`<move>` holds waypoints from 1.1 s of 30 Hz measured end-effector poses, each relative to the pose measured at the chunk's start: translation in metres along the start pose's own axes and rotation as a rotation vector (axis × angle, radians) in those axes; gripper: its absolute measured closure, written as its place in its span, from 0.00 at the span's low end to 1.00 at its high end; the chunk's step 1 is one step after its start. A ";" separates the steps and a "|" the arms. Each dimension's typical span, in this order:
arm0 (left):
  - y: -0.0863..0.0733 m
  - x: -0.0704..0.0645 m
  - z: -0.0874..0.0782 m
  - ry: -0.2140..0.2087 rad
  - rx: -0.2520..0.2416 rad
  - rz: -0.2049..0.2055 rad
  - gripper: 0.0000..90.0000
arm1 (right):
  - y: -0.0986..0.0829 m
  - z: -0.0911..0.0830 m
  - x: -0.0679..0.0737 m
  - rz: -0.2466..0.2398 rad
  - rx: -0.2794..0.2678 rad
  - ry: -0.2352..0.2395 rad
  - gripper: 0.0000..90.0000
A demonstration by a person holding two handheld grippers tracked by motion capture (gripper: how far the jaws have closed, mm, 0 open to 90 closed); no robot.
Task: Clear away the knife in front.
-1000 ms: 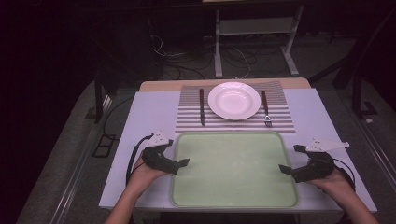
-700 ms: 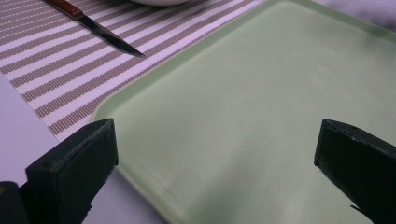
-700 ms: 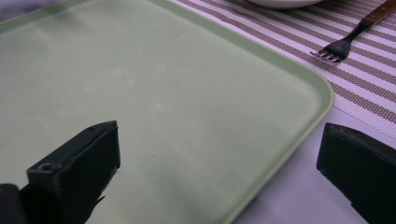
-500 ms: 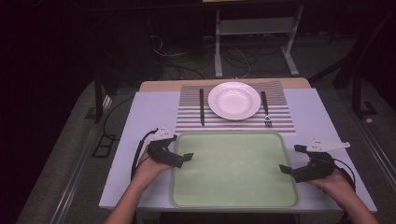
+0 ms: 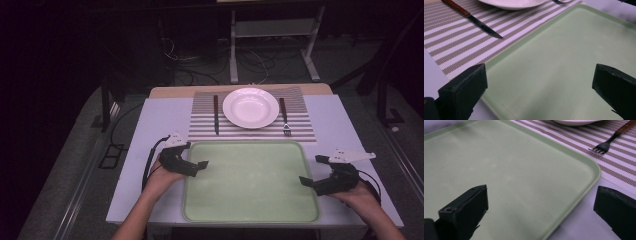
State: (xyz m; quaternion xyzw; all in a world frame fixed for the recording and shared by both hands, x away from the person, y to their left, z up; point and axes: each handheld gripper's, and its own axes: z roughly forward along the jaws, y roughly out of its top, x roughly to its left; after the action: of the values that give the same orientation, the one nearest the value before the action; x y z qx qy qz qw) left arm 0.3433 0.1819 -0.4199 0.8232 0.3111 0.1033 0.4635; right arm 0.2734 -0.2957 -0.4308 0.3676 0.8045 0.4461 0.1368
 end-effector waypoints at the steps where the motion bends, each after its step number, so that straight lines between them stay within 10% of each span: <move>1: 0.001 0.000 0.001 -0.001 -0.005 -0.005 0.00 | 0.000 0.000 0.000 0.000 0.001 0.001 0.00; 33: 0.018 0.009 0.025 0.013 -0.026 -0.010 0.00 | 0.000 0.000 0.000 0.003 -0.009 0.001 0.00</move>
State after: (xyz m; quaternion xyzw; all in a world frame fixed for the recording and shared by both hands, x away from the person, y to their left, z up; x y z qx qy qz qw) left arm 0.3694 0.1630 -0.4200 0.8148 0.3170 0.1104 0.4727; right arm 0.2730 -0.2958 -0.4307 0.3679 0.8021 0.4499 0.1375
